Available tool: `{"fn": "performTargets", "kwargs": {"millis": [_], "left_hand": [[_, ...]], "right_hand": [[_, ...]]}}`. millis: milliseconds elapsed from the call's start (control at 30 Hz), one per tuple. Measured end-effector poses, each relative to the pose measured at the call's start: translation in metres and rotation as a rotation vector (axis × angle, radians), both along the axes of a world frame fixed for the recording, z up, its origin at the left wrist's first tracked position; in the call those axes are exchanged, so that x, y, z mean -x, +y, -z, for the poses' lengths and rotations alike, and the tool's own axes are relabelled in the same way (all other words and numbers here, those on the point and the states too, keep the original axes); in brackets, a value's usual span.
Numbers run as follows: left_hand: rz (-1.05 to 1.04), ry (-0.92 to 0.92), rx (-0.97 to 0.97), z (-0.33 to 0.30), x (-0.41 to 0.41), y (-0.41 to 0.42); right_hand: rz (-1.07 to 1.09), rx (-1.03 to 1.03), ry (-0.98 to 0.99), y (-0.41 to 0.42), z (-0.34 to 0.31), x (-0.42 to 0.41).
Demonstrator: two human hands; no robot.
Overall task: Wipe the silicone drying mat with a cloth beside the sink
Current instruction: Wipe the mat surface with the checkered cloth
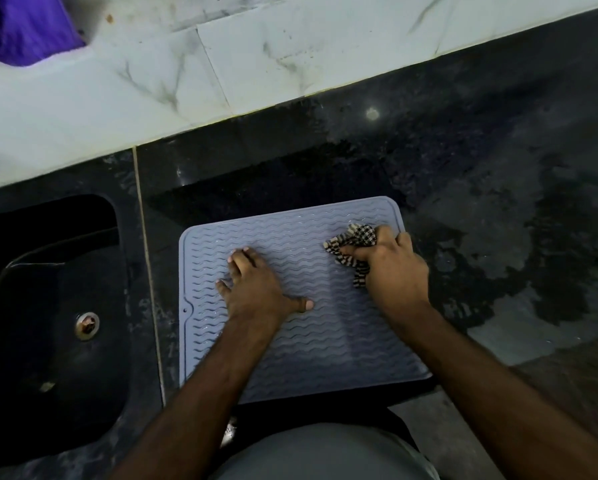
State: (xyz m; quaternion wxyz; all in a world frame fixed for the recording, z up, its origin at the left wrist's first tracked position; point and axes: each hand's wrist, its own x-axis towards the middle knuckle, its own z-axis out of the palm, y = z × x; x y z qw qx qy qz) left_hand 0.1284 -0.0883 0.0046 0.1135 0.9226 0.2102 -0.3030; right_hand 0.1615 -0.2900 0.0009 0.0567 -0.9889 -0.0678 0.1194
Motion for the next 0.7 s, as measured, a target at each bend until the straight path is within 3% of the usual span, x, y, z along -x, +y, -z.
{"fn": "performTargets", "kwargs": {"millis": [100,233,500,700], "left_hand": [[0.063,-0.070,0.015,-0.003,-0.003,-0.011],[0.306,-0.363,0.236,0.003,-0.012,-0.047],[0.296,-0.207,0.260,0.020,-0.018,-0.058],[0.336,-0.188,0.205,0.024,-0.016,-0.059]], "right_hand": [[0.012,-0.034,0.022,0.002,0.001,-0.003],[0.023,-0.036,0.062,0.005,-0.006,-0.002],[0.093,0.055,-0.010,-0.021,-0.008,-0.004],[0.125,0.176,-0.083,-0.038,-0.008,0.003]]}}
